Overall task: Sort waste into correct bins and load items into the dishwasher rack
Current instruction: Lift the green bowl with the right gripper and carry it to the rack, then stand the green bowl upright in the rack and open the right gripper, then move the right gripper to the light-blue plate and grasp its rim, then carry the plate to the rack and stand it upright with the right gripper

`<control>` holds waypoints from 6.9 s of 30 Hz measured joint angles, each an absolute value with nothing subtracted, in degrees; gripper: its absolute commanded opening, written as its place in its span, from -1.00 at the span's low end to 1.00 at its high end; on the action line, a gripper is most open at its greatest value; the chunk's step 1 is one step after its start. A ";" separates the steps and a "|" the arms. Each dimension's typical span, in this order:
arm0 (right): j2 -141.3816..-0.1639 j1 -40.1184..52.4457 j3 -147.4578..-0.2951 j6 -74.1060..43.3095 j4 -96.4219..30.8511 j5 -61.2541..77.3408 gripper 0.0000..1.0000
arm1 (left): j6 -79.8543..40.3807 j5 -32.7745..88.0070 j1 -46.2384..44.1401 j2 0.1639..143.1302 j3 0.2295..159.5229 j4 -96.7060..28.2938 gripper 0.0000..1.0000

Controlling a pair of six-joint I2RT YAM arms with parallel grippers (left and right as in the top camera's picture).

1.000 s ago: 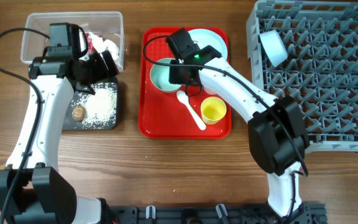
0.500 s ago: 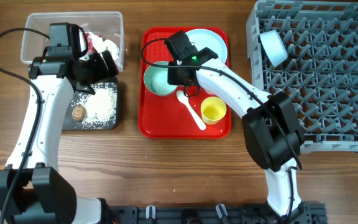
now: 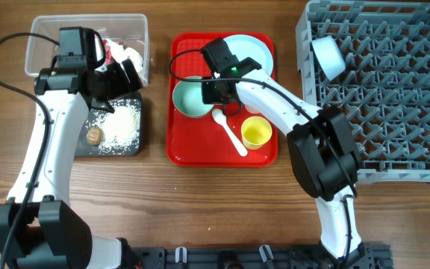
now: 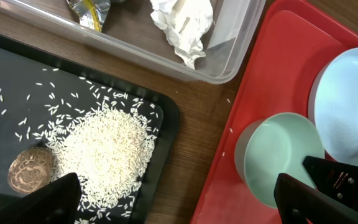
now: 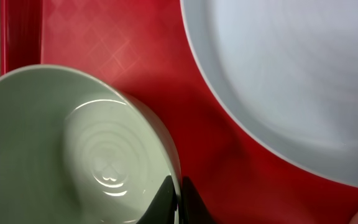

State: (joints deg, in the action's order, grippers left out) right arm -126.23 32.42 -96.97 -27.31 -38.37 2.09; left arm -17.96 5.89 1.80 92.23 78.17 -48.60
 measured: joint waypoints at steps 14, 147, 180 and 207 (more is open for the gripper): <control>-99.24 13.23 -102.85 -17.89 -54.04 -28.49 -0.92 | -17.96 5.89 1.80 92.23 78.17 -48.66 1.00; -107.33 -10.59 -102.17 -9.17 -49.78 -4.29 0.99 | -17.96 5.89 1.80 92.23 78.15 -49.06 1.00; -110.69 15.20 -88.47 -20.16 -42.63 6.04 -0.25 | -17.96 5.91 1.78 92.23 78.17 -50.46 1.00; -126.69 13.96 -89.54 -32.56 -23.88 5.06 -0.91 | -17.96 5.89 1.78 92.23 78.15 -50.39 1.00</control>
